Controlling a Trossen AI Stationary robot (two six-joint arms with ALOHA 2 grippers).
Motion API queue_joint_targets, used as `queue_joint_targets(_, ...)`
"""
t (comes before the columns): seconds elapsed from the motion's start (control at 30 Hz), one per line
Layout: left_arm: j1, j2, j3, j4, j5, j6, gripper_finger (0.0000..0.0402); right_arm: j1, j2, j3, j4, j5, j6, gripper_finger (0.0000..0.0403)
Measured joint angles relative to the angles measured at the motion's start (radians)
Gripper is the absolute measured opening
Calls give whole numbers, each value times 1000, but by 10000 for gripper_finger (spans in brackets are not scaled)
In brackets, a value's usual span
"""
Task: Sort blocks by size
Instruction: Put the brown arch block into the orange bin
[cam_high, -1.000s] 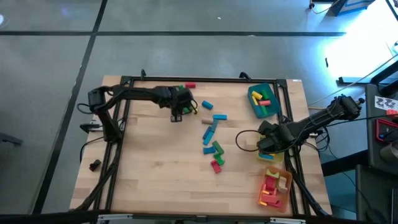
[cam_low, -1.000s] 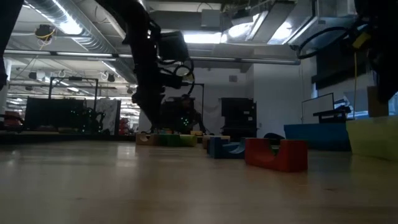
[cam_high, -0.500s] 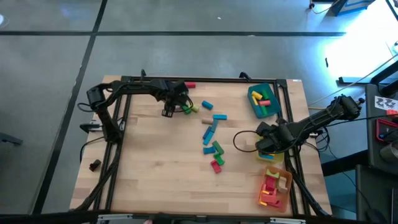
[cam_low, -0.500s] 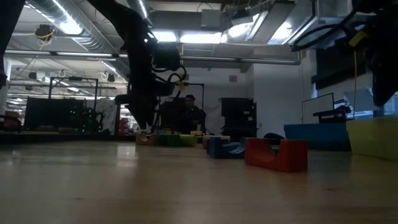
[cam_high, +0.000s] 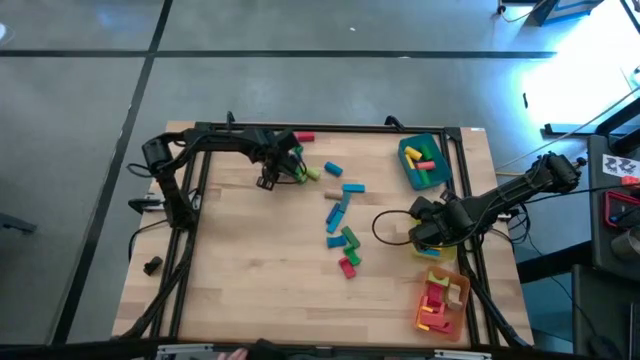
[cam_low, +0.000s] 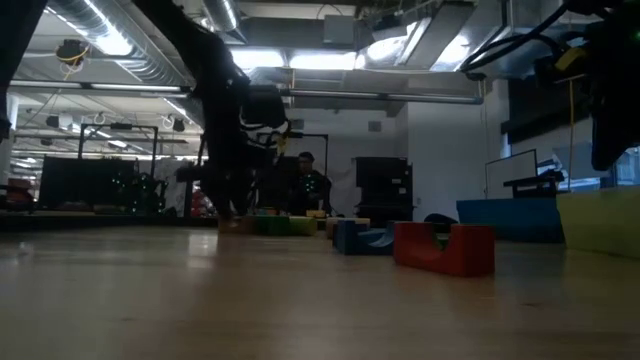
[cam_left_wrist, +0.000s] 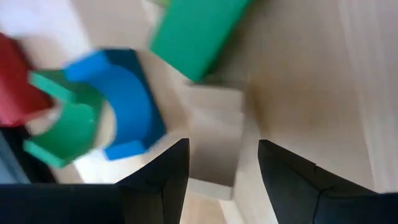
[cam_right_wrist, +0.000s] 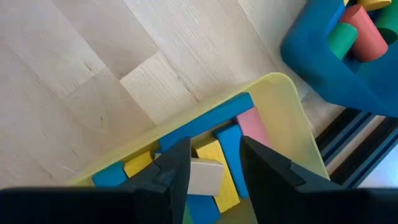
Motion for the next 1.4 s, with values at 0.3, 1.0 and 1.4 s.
queue_joint_targets(0.3, 20, 23, -44, 138, -1, 2, 176, 0, 0, 0, 6, 0, 0, 141)
queue_joint_targets(1.0, 32, 57, -41, 140, 150, -249, 106, 0, 0, 0, 75, 0, 0, 140)
queue_joint_targets(1.4, -30, 36, -32, 128, 168, -415, 79, 0, 0, 0, 179, 20, -16, 140)
